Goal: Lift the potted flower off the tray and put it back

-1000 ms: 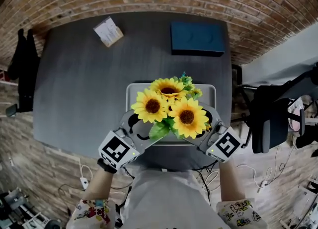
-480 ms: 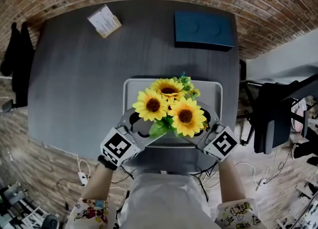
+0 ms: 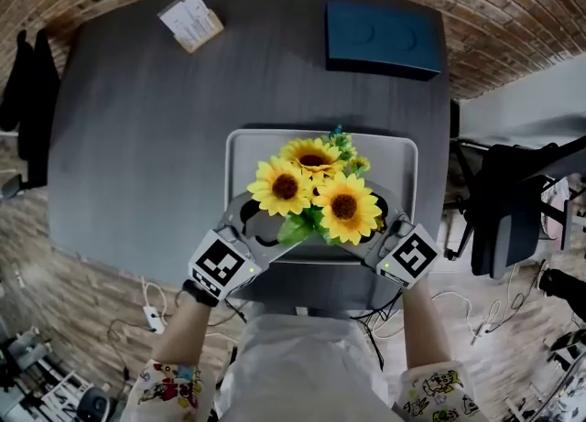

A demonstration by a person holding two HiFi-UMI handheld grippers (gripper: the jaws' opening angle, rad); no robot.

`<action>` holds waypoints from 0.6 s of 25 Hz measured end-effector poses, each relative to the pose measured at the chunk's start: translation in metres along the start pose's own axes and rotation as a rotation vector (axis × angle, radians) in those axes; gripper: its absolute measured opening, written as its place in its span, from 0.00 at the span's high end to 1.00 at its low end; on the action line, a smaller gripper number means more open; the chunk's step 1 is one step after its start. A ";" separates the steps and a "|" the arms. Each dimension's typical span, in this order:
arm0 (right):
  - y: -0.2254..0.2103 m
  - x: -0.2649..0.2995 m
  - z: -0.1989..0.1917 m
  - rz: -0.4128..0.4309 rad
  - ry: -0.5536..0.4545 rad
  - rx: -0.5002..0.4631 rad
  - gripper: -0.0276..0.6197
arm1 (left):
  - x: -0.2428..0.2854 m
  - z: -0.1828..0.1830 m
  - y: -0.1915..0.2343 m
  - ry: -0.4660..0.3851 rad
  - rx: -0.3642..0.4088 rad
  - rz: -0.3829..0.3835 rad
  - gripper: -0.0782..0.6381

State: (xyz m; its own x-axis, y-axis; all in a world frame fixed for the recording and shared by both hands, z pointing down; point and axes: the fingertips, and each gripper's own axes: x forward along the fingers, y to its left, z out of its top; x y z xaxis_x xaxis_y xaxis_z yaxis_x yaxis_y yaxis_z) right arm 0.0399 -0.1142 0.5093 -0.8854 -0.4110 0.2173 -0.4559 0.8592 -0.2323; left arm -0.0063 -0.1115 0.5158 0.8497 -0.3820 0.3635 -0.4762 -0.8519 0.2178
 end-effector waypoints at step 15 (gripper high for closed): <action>-0.002 0.009 -0.005 -0.007 0.021 -0.116 0.35 | 0.006 -0.011 0.007 0.021 0.141 0.005 0.36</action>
State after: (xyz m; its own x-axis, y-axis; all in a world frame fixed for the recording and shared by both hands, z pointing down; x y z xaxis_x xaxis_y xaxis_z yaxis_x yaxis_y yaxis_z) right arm 0.0337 -0.1183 0.5166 -0.8796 -0.4115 0.2385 -0.4472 0.8864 -0.1199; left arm -0.0065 -0.1157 0.5292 0.8419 -0.3796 0.3837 -0.4424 -0.8926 0.0876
